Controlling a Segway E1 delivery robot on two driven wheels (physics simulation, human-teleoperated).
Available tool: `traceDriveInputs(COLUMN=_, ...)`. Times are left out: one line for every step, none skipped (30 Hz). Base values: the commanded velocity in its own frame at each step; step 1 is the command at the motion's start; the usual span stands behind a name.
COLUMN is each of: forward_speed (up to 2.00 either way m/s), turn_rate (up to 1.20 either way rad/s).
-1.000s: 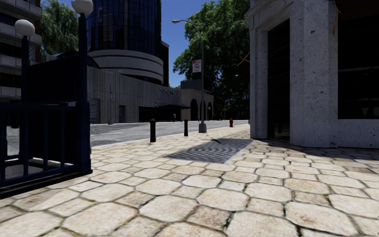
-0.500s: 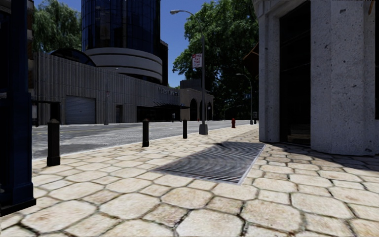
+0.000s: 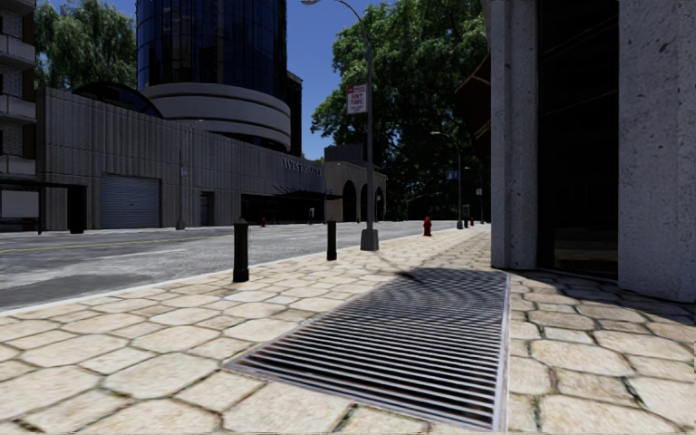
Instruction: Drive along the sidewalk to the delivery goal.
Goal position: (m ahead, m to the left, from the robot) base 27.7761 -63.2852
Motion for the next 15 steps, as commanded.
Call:
traceDriveInputs(forward_speed=2.00, turn_rate=-0.22)
traceDriveInputs(forward_speed=2.00, turn_rate=-0.26)
traceDriveInputs(forward_speed=2.00, turn_rate=-0.26)
traceDriveInputs(forward_speed=2.00, turn_rate=-0.27)
traceDriveInputs(forward_speed=2.00, turn_rate=-0.28)
traceDriveInputs(forward_speed=2.00, turn_rate=-0.28)
traceDriveInputs(forward_speed=2.00, turn_rate=-0.28)
traceDriveInputs(forward_speed=2.00, turn_rate=-0.28)
traceDriveInputs(forward_speed=2.00, turn_rate=-0.23)
traceDriveInputs(forward_speed=2.00, turn_rate=-0.06)
traceDriveInputs(forward_speed=2.00, turn_rate=0.00)
traceDriveInputs(forward_speed=2.00, turn_rate=0.00)
traceDriveInputs(forward_speed=2.00, turn_rate=0.00)
traceDriveInputs(forward_speed=2.00, turn_rate=0.00)
traceDriveInputs(forward_speed=2.00, turn_rate=0.00)
